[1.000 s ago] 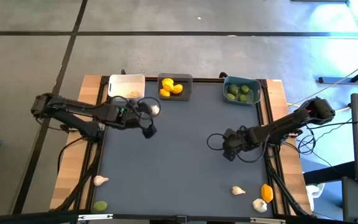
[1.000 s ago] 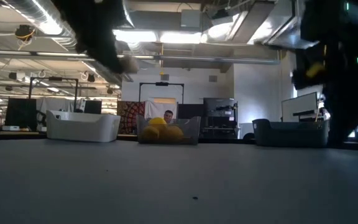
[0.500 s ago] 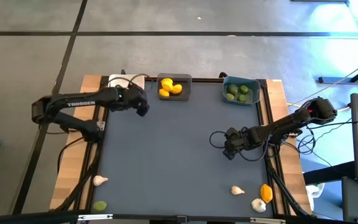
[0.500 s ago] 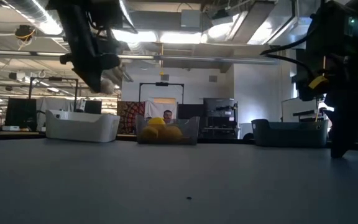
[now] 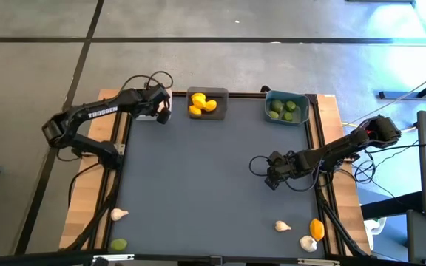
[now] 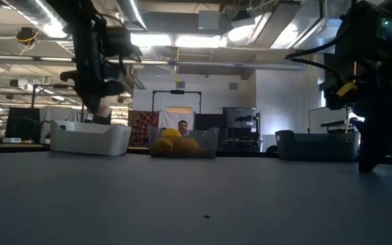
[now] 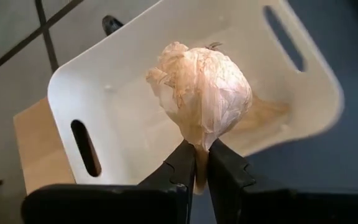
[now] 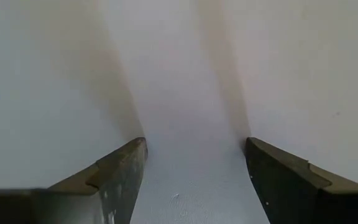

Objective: Sort produce into baskets
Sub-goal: Put the garlic into the white bin

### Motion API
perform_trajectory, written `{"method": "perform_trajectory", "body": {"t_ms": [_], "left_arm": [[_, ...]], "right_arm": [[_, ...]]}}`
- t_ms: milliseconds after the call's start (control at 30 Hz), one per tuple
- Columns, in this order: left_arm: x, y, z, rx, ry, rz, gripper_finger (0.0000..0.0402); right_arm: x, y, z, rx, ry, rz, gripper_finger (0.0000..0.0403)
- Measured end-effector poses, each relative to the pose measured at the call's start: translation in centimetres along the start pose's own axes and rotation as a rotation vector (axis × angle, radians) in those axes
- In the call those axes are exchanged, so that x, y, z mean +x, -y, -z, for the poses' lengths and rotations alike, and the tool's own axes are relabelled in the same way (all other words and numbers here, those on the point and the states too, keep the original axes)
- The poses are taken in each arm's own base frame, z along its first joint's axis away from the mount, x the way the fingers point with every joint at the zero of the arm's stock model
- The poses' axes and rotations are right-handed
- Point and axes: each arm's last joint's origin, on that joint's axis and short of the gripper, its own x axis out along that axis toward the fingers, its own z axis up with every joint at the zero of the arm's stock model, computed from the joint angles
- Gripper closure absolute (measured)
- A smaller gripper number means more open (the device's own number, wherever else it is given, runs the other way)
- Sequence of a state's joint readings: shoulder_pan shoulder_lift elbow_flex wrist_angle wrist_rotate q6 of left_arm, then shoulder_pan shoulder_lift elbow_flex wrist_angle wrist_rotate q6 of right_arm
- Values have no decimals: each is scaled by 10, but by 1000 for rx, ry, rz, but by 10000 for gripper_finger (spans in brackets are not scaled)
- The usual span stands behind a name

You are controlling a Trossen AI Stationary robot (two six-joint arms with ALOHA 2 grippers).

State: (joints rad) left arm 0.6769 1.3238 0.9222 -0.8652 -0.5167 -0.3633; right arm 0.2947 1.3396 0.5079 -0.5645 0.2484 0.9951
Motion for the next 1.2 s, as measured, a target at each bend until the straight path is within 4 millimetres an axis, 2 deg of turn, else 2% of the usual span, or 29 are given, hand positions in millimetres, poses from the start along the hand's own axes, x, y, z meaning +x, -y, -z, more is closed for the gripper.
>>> {"method": "perform_trajectory", "body": {"t_ms": [333,433,633,733,867,1033,1200], "left_arm": [[38,-2,-14,-13,-47,-46,365],[44,-2,-15,-26,-59,-54,341],[46,-1,-15,-32,-71,-57,261],[40,0,-12,-9,-73,-27,231],[21,8,-9,45,-51,118,211],[-12,19,1,130,1,319,206],[-46,30,20,260,34,501,206]], "right_arm": [[0,-1,-1,5,20,-11,126],[0,-2,-2,6,25,-10,126],[0,-2,-2,7,32,-10,126],[0,-2,-2,7,33,-10,126],[0,-2,-2,4,39,-8,126],[0,-2,-3,4,47,-13,126],[0,-3,-3,4,52,-14,126]]}}
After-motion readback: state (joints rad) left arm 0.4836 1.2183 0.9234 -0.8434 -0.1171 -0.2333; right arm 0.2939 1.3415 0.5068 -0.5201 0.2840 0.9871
